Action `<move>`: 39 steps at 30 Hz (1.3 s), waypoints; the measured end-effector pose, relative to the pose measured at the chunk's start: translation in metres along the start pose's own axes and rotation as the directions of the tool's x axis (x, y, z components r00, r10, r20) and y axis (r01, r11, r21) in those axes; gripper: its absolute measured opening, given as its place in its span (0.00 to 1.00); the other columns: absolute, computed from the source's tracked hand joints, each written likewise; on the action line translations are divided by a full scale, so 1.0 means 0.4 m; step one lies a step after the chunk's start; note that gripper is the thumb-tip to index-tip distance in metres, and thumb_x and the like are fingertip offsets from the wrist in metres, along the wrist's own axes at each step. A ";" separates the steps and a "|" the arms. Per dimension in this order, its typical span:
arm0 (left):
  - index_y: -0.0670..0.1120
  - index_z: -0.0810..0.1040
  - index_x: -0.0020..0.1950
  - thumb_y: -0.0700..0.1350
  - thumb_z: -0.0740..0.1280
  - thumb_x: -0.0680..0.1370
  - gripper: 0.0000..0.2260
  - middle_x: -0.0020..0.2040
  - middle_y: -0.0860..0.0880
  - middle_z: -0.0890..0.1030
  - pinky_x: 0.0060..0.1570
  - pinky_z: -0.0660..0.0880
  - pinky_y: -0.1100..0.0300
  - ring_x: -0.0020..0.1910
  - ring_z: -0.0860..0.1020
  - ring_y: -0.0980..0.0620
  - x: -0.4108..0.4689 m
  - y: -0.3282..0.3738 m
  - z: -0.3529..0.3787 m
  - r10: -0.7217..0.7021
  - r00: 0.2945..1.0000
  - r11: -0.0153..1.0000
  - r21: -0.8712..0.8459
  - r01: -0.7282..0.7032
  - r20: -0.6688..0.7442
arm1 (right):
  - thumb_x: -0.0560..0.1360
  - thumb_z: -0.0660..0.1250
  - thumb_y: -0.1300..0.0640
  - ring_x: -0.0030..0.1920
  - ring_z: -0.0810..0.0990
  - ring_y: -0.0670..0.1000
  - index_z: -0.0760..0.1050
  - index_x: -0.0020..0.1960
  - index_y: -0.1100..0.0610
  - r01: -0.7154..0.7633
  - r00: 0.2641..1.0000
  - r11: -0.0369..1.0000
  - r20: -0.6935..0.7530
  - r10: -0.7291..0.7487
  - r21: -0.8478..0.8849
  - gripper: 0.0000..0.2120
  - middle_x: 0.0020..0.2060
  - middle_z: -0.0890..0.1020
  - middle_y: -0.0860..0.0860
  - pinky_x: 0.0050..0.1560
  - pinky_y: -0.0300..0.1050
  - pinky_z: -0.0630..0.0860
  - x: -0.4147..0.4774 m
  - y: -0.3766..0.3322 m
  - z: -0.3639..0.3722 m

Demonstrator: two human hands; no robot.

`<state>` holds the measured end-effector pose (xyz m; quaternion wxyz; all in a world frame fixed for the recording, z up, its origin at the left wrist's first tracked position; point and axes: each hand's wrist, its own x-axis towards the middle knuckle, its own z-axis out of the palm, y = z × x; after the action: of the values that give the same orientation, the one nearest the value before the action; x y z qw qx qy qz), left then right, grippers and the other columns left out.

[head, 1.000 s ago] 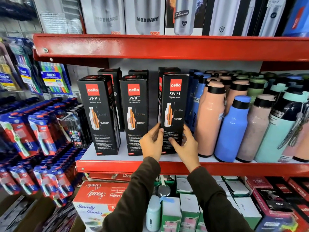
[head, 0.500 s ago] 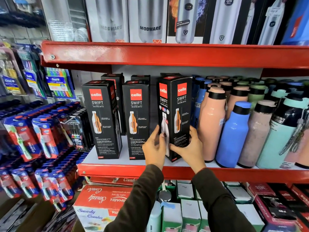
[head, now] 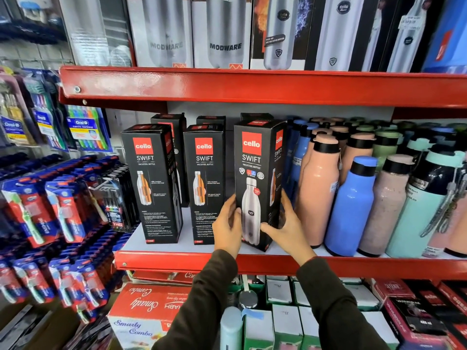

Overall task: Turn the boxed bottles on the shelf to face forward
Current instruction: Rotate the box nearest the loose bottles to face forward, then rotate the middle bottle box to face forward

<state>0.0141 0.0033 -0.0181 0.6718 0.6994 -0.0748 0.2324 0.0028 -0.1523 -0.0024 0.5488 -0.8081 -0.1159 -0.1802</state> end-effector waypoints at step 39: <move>0.49 0.74 0.69 0.39 0.63 0.81 0.17 0.65 0.53 0.79 0.62 0.74 0.67 0.64 0.76 0.61 -0.059 0.023 -0.054 0.217 0.966 0.976 0.062 -0.210 -0.139 | 0.75 0.70 0.63 0.49 0.75 0.47 0.71 0.57 0.48 0.114 0.838 0.993 -0.537 -0.099 -0.006 0.16 0.53 0.75 0.48 0.50 0.44 0.76 -0.046 0.002 0.092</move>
<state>-0.0155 0.0187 -0.0201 0.6299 0.6842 -0.0952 0.3550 -0.0078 -0.1182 -0.0231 0.5587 -0.7106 -0.0050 -0.4275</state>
